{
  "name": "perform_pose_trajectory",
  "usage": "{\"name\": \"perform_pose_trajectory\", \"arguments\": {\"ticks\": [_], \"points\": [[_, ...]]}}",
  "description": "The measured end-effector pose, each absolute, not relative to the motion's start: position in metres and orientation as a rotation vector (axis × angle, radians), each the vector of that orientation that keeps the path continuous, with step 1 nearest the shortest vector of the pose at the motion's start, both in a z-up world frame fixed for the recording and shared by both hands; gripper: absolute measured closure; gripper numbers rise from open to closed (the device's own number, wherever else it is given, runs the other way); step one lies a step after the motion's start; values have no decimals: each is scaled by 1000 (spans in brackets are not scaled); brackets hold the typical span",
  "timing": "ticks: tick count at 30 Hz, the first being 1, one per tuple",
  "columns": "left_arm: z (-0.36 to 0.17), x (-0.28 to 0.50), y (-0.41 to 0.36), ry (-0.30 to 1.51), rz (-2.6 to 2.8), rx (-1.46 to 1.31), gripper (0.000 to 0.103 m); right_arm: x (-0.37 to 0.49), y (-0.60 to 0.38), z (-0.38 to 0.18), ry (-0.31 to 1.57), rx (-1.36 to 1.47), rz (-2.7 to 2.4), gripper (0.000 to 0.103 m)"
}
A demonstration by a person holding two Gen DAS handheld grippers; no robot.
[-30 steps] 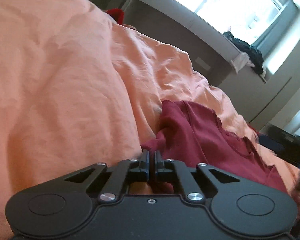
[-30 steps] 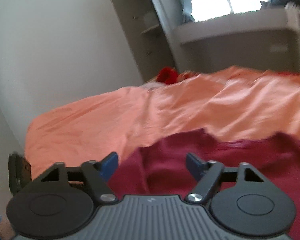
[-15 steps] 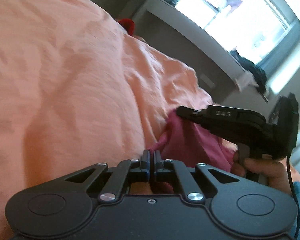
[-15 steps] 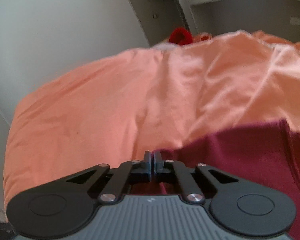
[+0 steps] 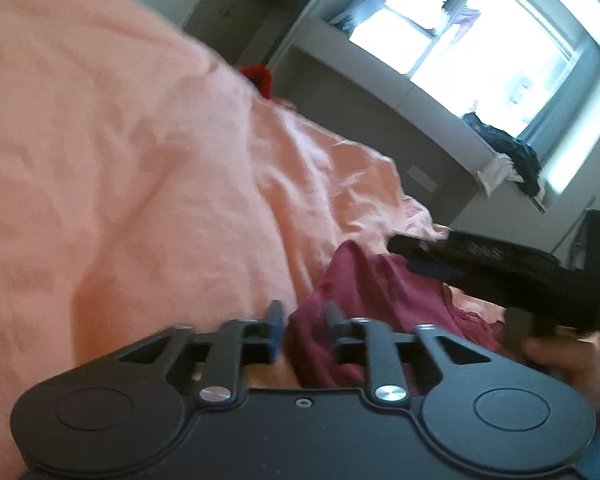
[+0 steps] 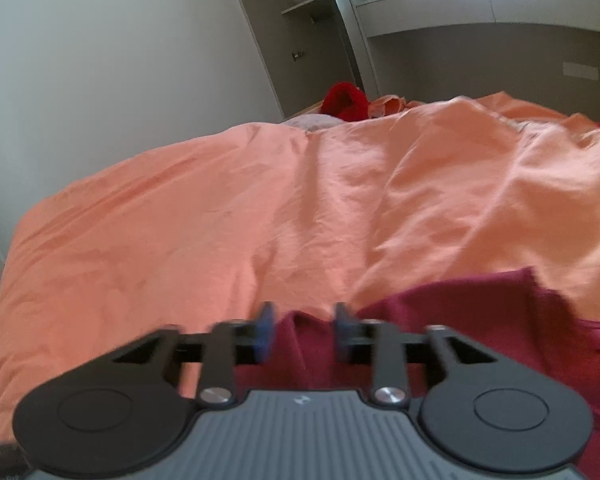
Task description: Fold small clothes
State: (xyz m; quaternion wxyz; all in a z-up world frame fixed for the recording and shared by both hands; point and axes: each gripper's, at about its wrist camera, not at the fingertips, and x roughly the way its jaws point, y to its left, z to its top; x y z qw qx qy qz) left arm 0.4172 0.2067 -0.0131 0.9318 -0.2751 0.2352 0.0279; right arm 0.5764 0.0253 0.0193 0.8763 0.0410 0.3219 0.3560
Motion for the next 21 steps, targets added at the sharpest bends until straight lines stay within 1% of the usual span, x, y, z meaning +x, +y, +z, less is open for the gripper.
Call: {"name": "perform_pose_trajectory", "arguments": {"ticks": [1, 2, 3, 5, 6, 8, 10, 15, 21], "points": [[-10, 417, 203, 473, 43, -534, 50, 571, 17, 24, 665, 68, 738, 50], [-7, 418, 199, 471, 31, -496, 46, 562, 6, 28, 659, 38, 734, 44], [-5, 420, 195, 477, 36, -458, 44, 554, -4, 31, 658, 9, 725, 36], [-4, 424, 189, 510, 61, -406, 44, 533, -26, 36, 645, -57, 700, 27], [-5, 427, 189, 531, 73, -393, 46, 520, -36, 38, 632, -95, 688, 22], [-8, 431, 191, 571, 110, -388, 53, 490, -60, 39, 600, -180, 661, 16], [-11, 436, 193, 604, 146, -370, 62, 461, -80, 37, 574, -245, 645, 14], [-15, 438, 196, 642, 166, -334, 67, 390, -128, 22, 523, -312, 581, 9], [-16, 435, 201, 649, 157, -343, 70, 339, -156, -6, 408, -403, 464, 4]]}}
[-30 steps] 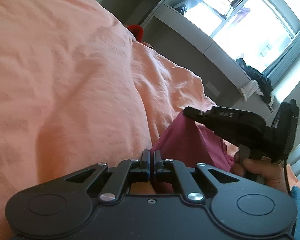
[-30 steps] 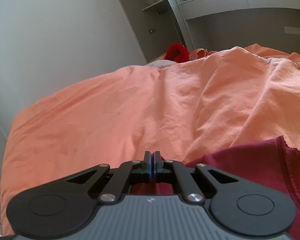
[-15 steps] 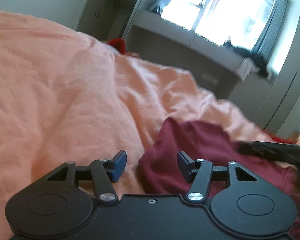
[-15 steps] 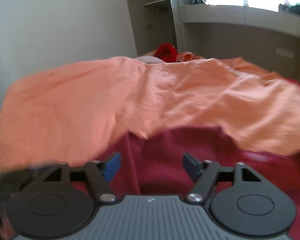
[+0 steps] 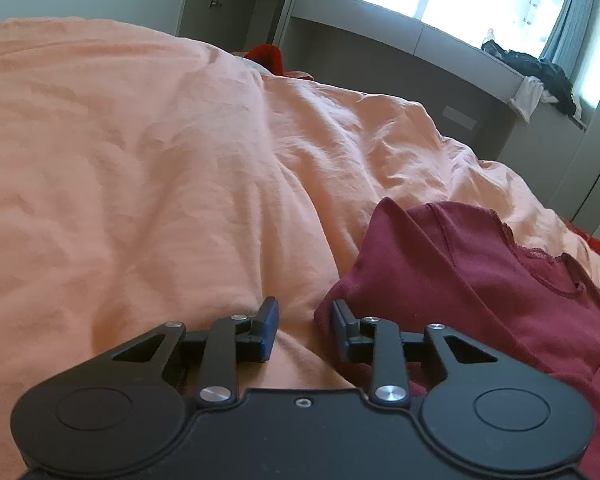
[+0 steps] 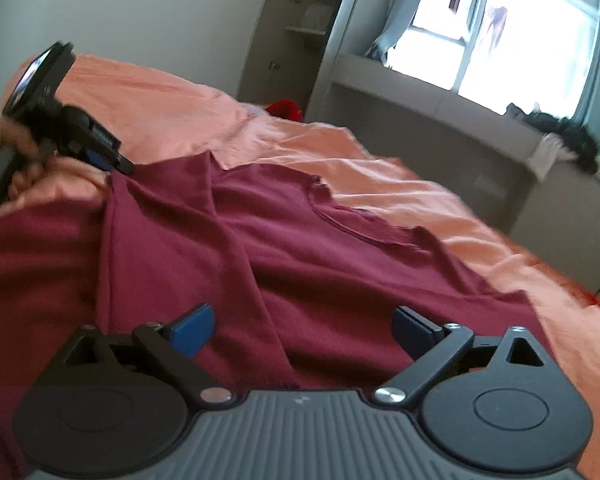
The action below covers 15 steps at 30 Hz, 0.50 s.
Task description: Fold small clothes
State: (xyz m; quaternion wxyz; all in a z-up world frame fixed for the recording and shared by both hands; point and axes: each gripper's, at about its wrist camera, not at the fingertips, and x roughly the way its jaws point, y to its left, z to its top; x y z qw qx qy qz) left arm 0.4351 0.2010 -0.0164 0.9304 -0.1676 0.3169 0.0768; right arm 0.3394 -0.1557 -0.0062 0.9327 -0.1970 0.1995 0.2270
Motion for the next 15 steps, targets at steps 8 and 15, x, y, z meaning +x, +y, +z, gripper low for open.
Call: {"name": "perform_pose_trajectory", "arguments": {"ticks": [8, 15], "points": [[-8, 425, 199, 560, 125, -357, 56, 308, -193, -9, 337, -304, 401, 0], [14, 452, 179, 499, 51, -192, 33, 275, -220, -11, 254, -187, 376, 0]]}}
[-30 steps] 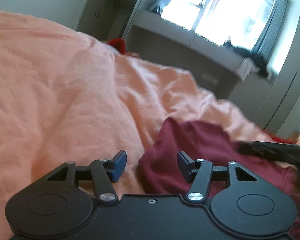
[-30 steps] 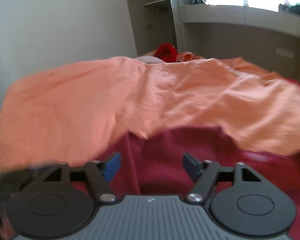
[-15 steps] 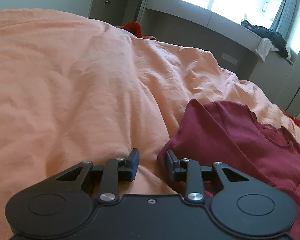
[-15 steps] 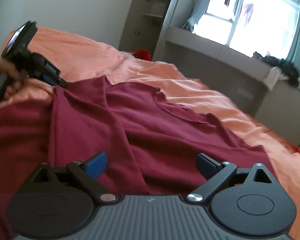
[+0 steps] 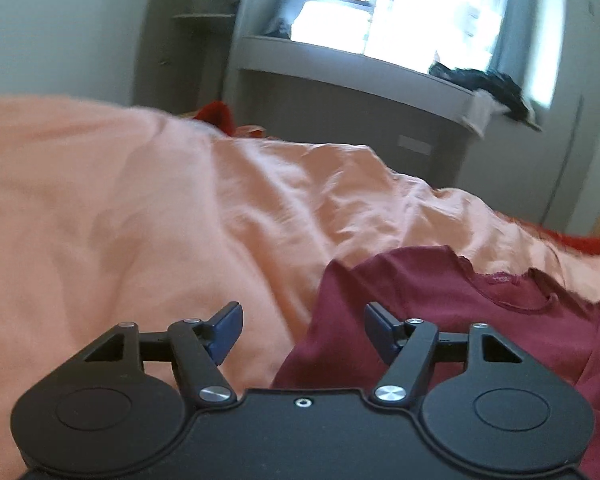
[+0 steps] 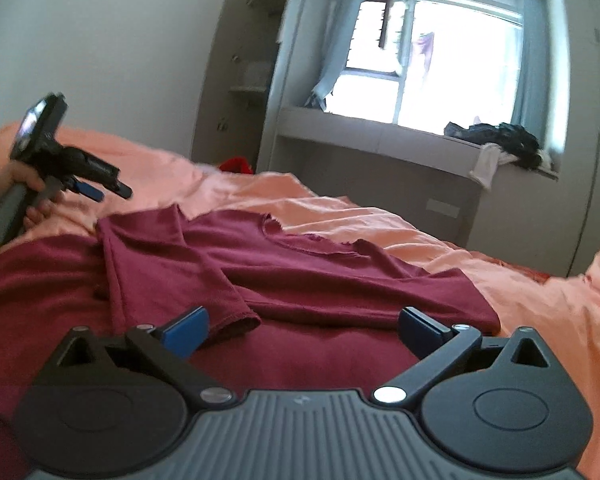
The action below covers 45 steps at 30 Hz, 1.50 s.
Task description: Fold small clothes
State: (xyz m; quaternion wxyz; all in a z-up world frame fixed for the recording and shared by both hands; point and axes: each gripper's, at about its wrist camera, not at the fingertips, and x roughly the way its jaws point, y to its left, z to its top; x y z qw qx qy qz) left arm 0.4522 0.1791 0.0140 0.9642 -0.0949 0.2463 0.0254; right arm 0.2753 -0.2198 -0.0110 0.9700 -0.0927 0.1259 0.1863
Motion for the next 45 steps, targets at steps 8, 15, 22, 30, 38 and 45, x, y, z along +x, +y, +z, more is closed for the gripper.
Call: {"name": "perform_pose_trajectory", "arguments": {"ticks": [8, 15, 22, 30, 38, 45], "points": [[1, 526, 173, 690, 112, -120, 32, 273, -231, -11, 246, -163, 392, 0], [-11, 542, 181, 735, 172, -113, 34, 271, -236, -11, 240, -166, 405, 0], [15, 507, 178, 653, 166, -150, 21, 263, -242, -4, 217, -151, 401, 0], [48, 405, 152, 541, 110, -127, 5, 228, -245, 7, 140, -186, 393, 0], [49, 281, 120, 481, 22, -181, 1, 183, -263, -2, 159, -136, 387, 0], [32, 206, 102, 477, -32, -202, 1, 140, -267, -25, 200, -265, 389, 0]]}}
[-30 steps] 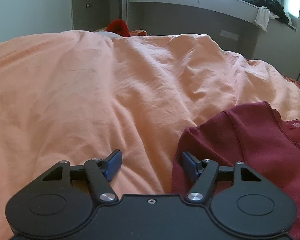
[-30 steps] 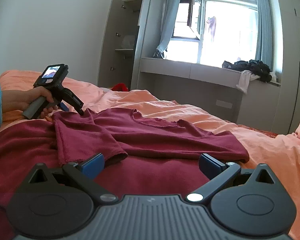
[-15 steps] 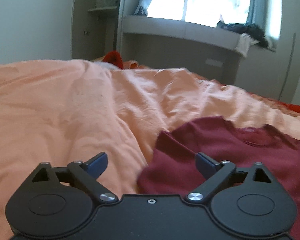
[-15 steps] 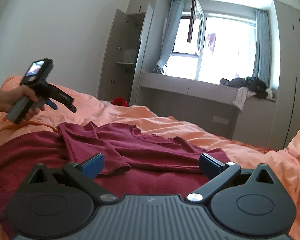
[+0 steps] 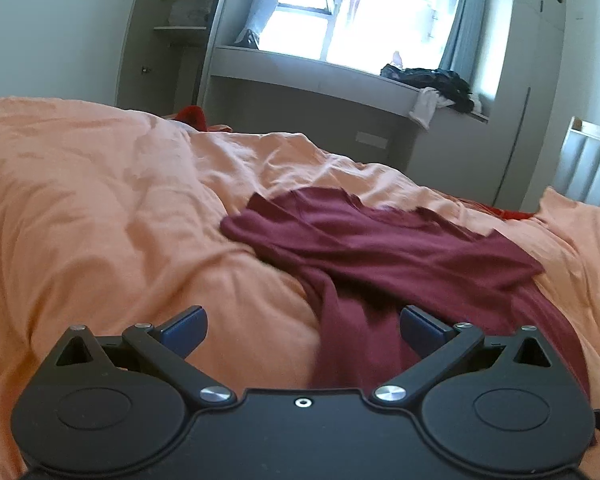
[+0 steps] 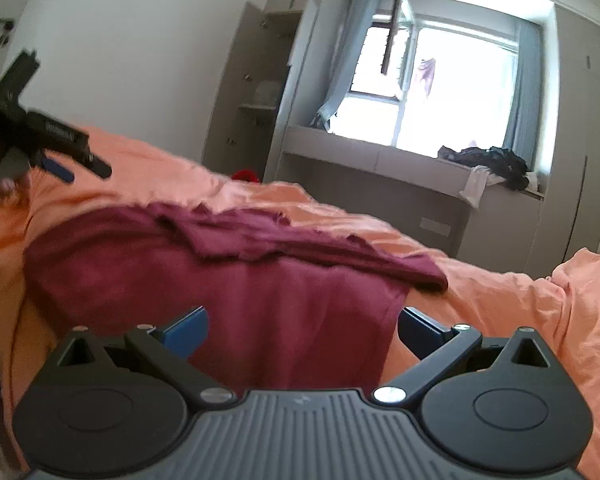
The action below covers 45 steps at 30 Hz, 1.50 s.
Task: Fold small clothes
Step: 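Grasp the shirt edge with the right gripper and fold it over the body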
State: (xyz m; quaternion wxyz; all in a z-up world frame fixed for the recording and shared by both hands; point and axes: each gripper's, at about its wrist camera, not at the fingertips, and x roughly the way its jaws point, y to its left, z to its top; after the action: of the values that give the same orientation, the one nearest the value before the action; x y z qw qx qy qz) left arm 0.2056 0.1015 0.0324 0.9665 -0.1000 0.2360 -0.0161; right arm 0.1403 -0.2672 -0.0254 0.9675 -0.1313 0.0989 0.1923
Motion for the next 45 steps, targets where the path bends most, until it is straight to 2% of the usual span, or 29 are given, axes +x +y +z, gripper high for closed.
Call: {"name": "perform_pose_trajectory", "arguments": {"ticks": [9, 17, 20, 22, 24, 28, 29, 33, 39, 45], "points": [[10, 150, 78, 467, -100, -132, 1, 107, -247, -66, 238, -613, 371, 0], [-3, 133, 62, 474, -141, -56, 1, 126, -212, -111, 317, -944, 210, 3], [-5, 132, 58, 468, -155, -30, 1, 131, -202, -120, 306, -1016, 203, 11], [-6, 129, 54, 462, -168, -8, 1, 132, -196, -125, 302, -1051, 211, 21], [-7, 125, 49, 452, -187, 30, 1, 132, -194, -129, 298, -1075, 223, 42], [-10, 116, 37, 420, -227, 123, 1, 127, -195, -130, 304, -1095, 252, 73], [-12, 114, 34, 414, -239, 142, 1, 126, -197, -126, 297, -1096, 252, 86], [-18, 106, 18, 387, -286, 217, 1, 114, -207, -97, 264, -1000, 271, 93], [-30, 96, -19, 286, -316, 344, 1, 101, -224, -26, 207, -733, 306, 95], [-36, 112, -50, 273, -278, 344, 1, 100, -238, 11, 159, -592, 341, 97]]}}
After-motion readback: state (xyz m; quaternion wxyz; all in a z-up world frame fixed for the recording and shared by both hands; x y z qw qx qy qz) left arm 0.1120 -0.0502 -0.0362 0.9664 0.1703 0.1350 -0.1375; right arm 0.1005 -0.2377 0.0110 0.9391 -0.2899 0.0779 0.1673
